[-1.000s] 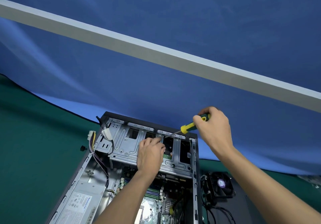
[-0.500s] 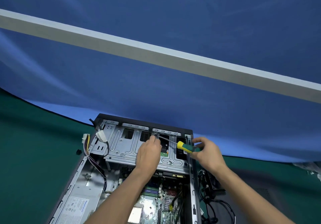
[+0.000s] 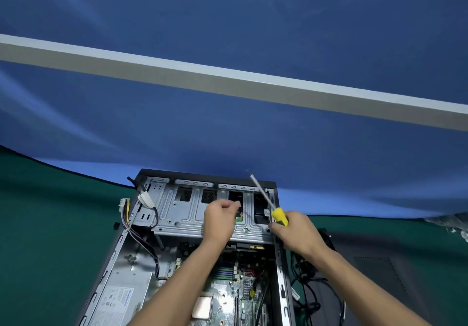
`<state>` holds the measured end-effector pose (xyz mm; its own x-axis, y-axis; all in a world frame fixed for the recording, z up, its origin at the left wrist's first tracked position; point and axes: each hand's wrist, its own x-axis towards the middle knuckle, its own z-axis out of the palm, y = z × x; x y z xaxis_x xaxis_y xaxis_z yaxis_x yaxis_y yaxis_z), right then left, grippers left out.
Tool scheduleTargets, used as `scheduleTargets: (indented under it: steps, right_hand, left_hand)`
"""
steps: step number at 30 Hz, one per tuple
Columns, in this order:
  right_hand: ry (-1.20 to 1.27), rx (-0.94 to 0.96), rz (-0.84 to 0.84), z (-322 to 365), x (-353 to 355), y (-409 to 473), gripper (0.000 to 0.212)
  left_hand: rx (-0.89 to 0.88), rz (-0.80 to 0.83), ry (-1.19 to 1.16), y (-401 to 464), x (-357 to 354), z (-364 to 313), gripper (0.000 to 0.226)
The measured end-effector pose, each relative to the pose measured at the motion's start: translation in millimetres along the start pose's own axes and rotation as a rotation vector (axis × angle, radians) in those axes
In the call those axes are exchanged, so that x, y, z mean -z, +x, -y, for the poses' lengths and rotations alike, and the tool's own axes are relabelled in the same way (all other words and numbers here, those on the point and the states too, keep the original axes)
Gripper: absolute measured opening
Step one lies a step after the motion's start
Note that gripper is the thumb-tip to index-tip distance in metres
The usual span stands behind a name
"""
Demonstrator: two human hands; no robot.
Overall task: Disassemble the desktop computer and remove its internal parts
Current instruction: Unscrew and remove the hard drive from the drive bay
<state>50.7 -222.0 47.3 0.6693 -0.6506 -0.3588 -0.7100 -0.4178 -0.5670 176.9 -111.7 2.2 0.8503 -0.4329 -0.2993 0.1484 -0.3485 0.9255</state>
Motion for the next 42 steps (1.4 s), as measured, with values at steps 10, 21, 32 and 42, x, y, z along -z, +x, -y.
scheduleTargets:
  steps: [10, 21, 32, 42]
  right_hand:
    - [0.424, 0.211, -0.123, -17.2, 15.8, -39.4, 0.013]
    - [0.589, 0.160, -0.172, -56.7, 17.7, -75.3, 0.012]
    - [0.539, 0.088, -0.186, -85.8, 5.8, -79.9, 0.014]
    - [0.597, -0.211, -0.174, -121.3, -27.5, -68.4, 0.016]
  left_hand:
    - [0.123, 0.292, -0.261, -73.6, -34.1, -29.0, 0.018]
    - [0.296, 0.356, -0.334, -121.0, -59.4, -31.7, 0.025]
    - [0.306, 0.310, -0.176, -133.4, -69.8, -20.2, 0.020]
    - [-0.407, 0.020, 0.972, -104.4, -83.9, 20.9, 0.047]
